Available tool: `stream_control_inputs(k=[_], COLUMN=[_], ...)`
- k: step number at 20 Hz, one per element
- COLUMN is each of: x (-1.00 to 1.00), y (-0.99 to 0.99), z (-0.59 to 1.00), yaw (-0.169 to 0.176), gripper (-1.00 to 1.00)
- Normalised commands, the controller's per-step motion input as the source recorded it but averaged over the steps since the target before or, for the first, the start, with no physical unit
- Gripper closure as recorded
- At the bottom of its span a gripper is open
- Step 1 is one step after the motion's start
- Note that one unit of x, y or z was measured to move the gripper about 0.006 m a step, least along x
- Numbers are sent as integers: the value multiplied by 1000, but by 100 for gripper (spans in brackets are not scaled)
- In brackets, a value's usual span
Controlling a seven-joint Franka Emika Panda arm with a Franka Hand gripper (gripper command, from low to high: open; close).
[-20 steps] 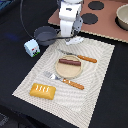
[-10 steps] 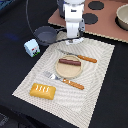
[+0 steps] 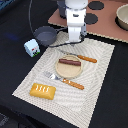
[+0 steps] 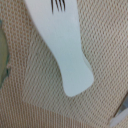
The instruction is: Interact with the objects in diverse but meaningful ways.
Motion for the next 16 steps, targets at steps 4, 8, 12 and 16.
stream_control_inputs(k=[4, 8, 12, 16], x=[134, 0, 1, 0], y=[136, 48, 6, 0], z=[-171, -117, -80, -81], yaw=[63, 76, 75, 71], gripper=[-100, -100, 100, 100])
